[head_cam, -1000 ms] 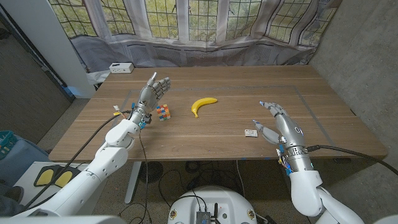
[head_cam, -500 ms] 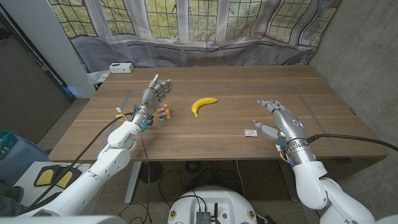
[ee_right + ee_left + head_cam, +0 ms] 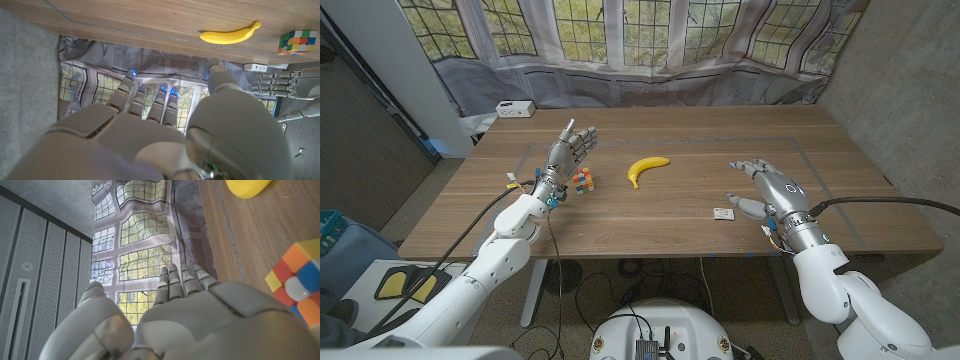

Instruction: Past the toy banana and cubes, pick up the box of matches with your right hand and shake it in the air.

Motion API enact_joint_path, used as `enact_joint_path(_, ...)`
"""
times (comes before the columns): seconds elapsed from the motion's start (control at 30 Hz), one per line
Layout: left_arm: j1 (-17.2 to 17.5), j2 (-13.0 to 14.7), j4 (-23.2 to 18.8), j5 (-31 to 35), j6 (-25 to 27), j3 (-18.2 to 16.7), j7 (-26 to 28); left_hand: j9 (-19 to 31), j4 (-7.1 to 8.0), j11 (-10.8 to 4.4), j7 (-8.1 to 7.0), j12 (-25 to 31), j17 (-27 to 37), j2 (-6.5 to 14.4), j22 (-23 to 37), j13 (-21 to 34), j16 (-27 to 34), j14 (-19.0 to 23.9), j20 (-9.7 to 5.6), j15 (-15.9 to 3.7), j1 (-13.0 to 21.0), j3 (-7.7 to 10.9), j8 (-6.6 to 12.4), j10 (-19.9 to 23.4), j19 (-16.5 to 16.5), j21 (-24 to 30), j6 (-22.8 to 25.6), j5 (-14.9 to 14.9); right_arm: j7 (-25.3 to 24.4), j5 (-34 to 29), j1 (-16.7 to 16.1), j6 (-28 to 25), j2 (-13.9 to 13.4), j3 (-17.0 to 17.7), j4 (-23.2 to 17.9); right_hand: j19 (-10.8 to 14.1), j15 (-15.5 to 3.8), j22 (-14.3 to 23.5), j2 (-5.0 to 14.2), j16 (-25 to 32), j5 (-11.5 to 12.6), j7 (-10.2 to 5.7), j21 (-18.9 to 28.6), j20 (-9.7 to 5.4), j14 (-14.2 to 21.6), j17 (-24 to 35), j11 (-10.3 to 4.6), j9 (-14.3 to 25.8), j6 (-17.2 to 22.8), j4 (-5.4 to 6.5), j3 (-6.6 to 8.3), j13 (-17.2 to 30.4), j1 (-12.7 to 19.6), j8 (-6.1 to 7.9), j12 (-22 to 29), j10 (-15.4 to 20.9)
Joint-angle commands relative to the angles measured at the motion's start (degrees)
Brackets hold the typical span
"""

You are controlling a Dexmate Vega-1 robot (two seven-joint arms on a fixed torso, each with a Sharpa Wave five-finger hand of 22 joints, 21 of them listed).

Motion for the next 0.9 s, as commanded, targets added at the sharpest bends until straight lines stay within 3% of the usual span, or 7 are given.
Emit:
enact_joint_path(0.03,-0.1,0.8,-1.3,0.8,0.5,-0.3,1.0,0.3,-0.29,0.16,0.13,-0.3,0.3,0.6,0.2,0.3,-0.1,0.2,0.50,-0.25,0.2,0.03,-0.08,-0.1,-0.1,0.0,0.1,0.0,7.9,-2.1,2.4,-6.3,-4.5,-1.5,-3.3,0.1,-0.14,0.3,-0.04,0.4,0.2,-0.32,-0.1,0.14,0.4,0.3,-0.38,0.3,0.4,0.43,0.27,0.1,0.6,0.31,0.3,0.4)
enact_joint_path(0.5,-0.4,1.1,-1.5,1.4,1.2,-0.1,1.9,0.3,-0.45,0.97,0.61,-0.5,0.3,0.7,0.2,0.3,-0.3,-0.3,0.60,0.10,0.1,0.03,-0.48,-0.4,-0.3,-0.1,-1.1,0.0,15.3,-4.5,7.4,-11.5,-8.0,-5.8,-4.3,-0.2,-0.21,0.3,-0.11,0.6,0.2,-0.29,0.0,0.36,0.6,0.4,-0.35,0.4,-0.5,0.81,0.06,0.2,0.7,0.05,0.2,-0.1)
enact_joint_path(0.9,-0.7,0.8,-1.3,1.6,1.2,0.0,2.2,0.3,-0.55,1.05,1.02,-0.5,0.3,0.7,0.2,0.3,-0.3,-0.4,0.60,0.19,0.1,0.05,-0.45,-0.4,-0.3,-0.1,-1.2,0.0,17.7,-6.5,11.3,-13.9,-9.2,-9.9,-3.4,-0.4,-0.41,0.3,-0.26,0.9,0.2,-0.53,0.0,0.56,1.0,0.5,-0.99,0.4,-1.1,0.92,-0.10,0.2,0.8,-0.06,0.1,-0.5)
